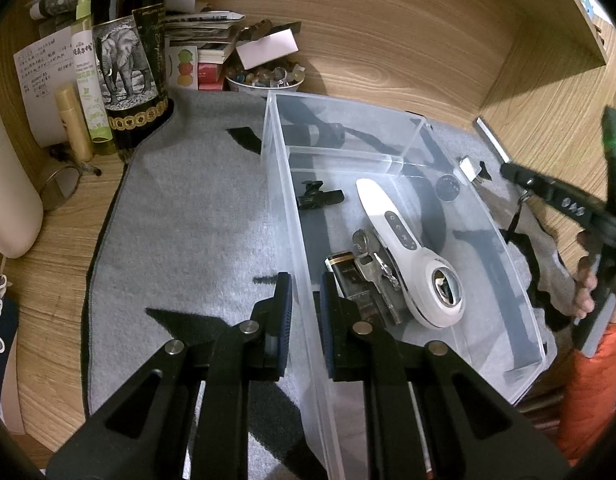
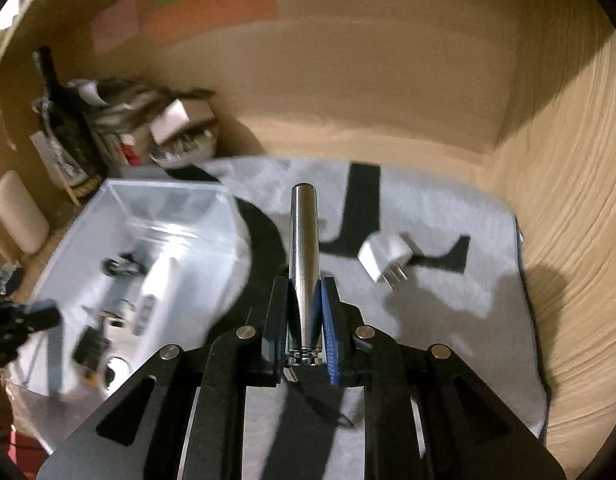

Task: Organize rigid objects
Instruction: 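Carry the silver rod into the clear box and release it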

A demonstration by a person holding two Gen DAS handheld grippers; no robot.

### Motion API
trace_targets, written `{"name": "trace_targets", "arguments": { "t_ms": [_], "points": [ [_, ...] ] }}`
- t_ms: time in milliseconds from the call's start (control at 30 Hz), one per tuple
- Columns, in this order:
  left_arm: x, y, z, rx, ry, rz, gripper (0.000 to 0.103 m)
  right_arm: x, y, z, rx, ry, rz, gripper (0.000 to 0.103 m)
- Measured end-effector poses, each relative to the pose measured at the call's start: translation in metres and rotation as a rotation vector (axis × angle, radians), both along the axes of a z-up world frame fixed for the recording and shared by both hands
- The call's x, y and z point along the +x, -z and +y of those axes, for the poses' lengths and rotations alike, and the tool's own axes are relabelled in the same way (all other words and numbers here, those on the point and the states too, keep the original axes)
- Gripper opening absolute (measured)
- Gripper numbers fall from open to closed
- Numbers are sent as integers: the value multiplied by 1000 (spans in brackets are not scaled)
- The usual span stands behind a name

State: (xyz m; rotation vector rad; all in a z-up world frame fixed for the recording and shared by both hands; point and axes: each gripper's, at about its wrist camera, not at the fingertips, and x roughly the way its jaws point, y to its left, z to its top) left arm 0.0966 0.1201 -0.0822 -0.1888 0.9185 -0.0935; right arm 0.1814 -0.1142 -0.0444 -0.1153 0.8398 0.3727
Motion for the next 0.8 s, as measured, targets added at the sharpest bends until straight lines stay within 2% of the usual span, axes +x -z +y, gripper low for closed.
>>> {"name": "trace_targets", "arguments": {
  "t_ms": [400, 667, 800],
  "points": [
    [0, 0, 0, 0, 1, 0, 12, -30, -58, 37, 74, -123, -159, 14],
    [0, 0, 0, -1, 0, 0, 12, -42, -69, 66, 103, -214, -192, 14],
    [0, 0, 0, -1, 1, 0, 12, -42, -59, 79, 88, -245, -172, 14]
  ]
}}
